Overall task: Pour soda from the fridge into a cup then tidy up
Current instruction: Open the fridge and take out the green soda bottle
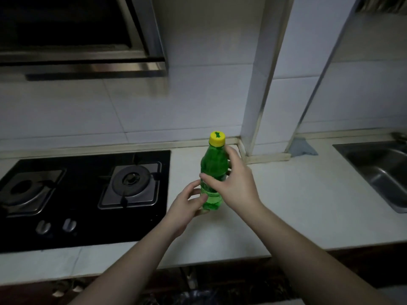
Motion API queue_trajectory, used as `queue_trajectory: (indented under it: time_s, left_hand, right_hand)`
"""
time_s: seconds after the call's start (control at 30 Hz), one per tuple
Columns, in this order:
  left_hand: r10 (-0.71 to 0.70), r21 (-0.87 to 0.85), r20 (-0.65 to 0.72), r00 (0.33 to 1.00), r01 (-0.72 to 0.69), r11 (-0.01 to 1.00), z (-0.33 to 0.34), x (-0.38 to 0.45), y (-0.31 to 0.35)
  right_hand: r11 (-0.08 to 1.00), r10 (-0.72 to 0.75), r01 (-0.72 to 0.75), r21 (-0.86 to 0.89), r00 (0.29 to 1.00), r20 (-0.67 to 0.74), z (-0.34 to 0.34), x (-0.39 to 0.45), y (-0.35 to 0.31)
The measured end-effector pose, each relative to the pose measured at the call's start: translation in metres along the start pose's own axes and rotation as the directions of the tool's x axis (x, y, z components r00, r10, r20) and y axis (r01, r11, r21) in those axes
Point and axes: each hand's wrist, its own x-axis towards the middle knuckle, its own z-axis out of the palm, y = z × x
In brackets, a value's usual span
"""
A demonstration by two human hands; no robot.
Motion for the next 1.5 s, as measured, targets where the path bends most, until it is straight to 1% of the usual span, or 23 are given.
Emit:
queue_trajectory:
  time_s: [0.17,0.4,0.57,0.77,0.93,1.03,1.27,1.4,1.5]
  left_hand:
    - [-0.033,0.031,-0.003,0.999,0.033,0.999,-0.017,0.031,-0.027]
    - [-0.043,0.121,0.008,0.999,0.042,0.992,-0.036,0.062,-0.062]
    - [-0.088,0.255,0.003,0.996,0.085,0.963,-0.048,0.082,-0.086]
    - [-0.052,0.393,-0.051,0.997,0.068,0.917,-0.057,0.092,-0.104]
    - [-0.051,0.501,-0.086,0.995,0.088,0.861,-0.065,0.102,-0.113]
    - [-0.050,0.513,-0.114,0.992,0.102,0.852,-0.067,0.105,-0.118]
    - [-0.049,0.538,-0.130,0.990,0.112,0.835,-0.067,0.106,-0.122]
    - [-0.051,0.536,-0.153,0.987,0.126,0.835,-0.064,0.104,-0.123]
    - [-0.017,0.563,-0.160,0.987,0.105,0.820,-0.059,0.102,-0.123]
  right_hand:
    - [0.999,0.052,-0.052,-0.009,0.998,0.041,0.026,0.011,0.028]
    - [0.994,0.104,-0.100,-0.051,0.990,0.093,0.052,0.026,0.058]
    - [0.993,0.077,-0.059,-0.107,0.981,0.176,0.071,0.036,0.087]
    - [0.995,0.072,-0.052,-0.081,0.960,0.271,0.080,0.047,0.117]
    - [0.993,0.119,-0.121,-0.018,0.931,0.344,0.093,0.049,0.133]
    - [0.988,0.139,-0.153,0.009,0.914,0.381,0.097,0.052,0.142]
    - [0.987,0.125,-0.157,0.037,0.892,0.435,0.103,0.054,0.161]
    - [0.990,0.086,-0.129,0.063,0.884,0.460,0.098,0.058,0.164]
    - [0.996,0.028,-0.063,0.057,0.878,0.478,0.094,0.055,0.165]
